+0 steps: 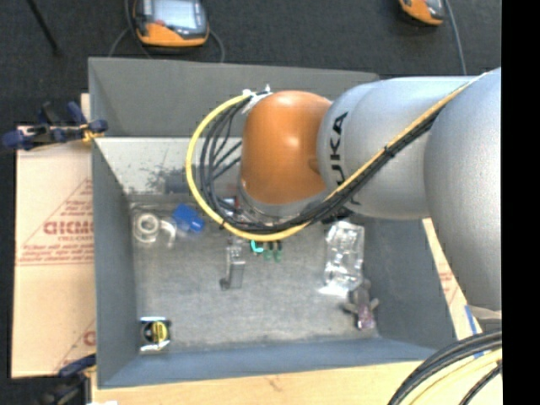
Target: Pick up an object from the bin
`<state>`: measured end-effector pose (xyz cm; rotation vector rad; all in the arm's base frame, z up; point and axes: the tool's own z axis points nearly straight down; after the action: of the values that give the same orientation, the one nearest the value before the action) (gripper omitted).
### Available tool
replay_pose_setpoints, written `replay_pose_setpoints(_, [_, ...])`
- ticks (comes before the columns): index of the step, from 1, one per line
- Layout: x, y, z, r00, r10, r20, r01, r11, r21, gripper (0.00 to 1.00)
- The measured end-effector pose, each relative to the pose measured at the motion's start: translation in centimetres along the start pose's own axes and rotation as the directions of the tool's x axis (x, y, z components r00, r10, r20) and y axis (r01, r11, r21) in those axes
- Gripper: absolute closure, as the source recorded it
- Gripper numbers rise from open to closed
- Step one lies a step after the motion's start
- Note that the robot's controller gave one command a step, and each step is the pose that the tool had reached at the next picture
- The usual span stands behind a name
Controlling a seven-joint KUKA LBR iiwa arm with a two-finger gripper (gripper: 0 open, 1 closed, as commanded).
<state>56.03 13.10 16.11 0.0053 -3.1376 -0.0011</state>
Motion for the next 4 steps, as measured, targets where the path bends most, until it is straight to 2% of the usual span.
replay_pose_setpoints(1, [-7.5, 5.1, 8.8, 0.997, -0.081, 0.017, 0.081, 0.997, -0.001, 0.0])
replay_pose_setpoints(2, [-7.6, 5.1, 8.3, 0.997, -0.076, 0.019, 0.076, 0.997, -0.004, 1.0])
replay_pose_setpoints(3, [-7.4, 5.0, 8.6, 0.997, -0.076, 0.011, 0.076, 0.997, -0.002, 0.0])
replay_pose_setpoints(4, [-8.4, -6.5, 9.0, 0.993, -0.115, 0.007, 0.115, 0.993, 0.006, 0.0])
